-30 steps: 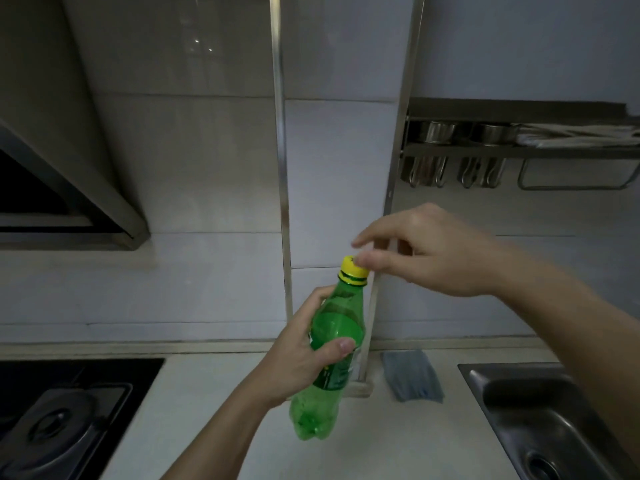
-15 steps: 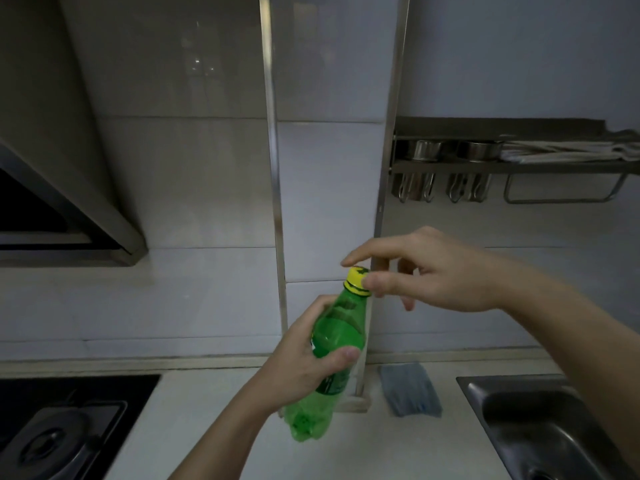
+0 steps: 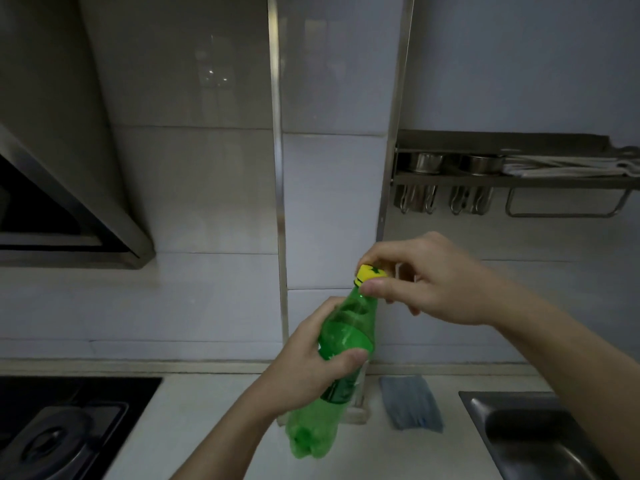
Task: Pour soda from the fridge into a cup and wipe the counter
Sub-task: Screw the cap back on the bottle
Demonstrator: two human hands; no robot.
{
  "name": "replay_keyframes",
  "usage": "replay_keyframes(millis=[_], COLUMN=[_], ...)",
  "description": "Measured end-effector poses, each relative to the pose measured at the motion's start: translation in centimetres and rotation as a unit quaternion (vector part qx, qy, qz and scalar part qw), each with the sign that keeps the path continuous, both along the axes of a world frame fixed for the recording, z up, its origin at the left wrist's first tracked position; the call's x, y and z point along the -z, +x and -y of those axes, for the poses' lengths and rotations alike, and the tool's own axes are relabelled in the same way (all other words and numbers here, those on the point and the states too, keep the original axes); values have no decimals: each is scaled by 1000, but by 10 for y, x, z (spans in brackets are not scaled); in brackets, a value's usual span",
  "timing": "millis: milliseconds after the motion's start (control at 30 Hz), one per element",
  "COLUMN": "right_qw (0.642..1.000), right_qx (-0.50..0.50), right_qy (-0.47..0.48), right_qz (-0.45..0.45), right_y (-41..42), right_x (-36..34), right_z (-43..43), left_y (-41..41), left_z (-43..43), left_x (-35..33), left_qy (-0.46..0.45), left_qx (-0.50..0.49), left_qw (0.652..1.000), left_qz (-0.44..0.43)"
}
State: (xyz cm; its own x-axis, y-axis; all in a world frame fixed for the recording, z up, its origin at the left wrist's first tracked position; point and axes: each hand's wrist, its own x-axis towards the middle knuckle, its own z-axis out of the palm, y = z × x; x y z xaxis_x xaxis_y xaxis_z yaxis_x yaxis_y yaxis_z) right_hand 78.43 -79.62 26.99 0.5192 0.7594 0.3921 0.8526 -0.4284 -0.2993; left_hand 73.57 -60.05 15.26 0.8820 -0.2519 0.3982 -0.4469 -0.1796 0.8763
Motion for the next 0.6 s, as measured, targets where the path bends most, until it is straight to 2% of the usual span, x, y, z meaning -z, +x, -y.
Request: replay_keyframes(millis=[67, 133, 200, 267, 333, 367, 400, 433, 467, 500, 533, 600], right_qw=[998, 997, 1000, 989, 977, 978, 979, 975, 964, 954, 954, 974], right_qx=[28, 31, 16, -11, -22, 15, 87, 176, 253, 293, 294, 206], right_qy=[23, 22, 13, -13, -4, 21, 58, 79, 78, 66, 59, 89], right_qz=[-48, -75, 7, 150, 213, 209, 176, 112, 39, -4, -9, 34], right_y=[1, 2, 1, -2, -1, 0, 1, 4, 9, 12, 15, 15], right_x=[7, 13, 14, 11, 15, 20, 26, 31, 38, 45, 48, 41], right_z=[-2, -1, -1, -3, -7, -10, -15, -20, -22, -22, -20, -15], left_y=[-2, -4, -4, -4, -3, -3, -2, -2, -2, -1, -1, 2], left_z=[6, 5, -3, -11, -13, -11, -7, -4, -1, 2, 3, 1], left_x=[3, 4, 0, -8, -16, -18, -19, -18, -17, -15, -12, -15], left_qy=[22, 38, 41, 14, 19, 42, 83, 140, 217, 258, 244, 154], left_qx=[-78, -93, -17, 102, 154, 127, 60, -46, -160, -229, -238, -159], left_qw=[996, 994, 999, 994, 987, 991, 995, 988, 959, 931, 931, 972], left_qz=[43, 54, 18, -37, -42, -27, -2, 36, 84, 117, 128, 72])
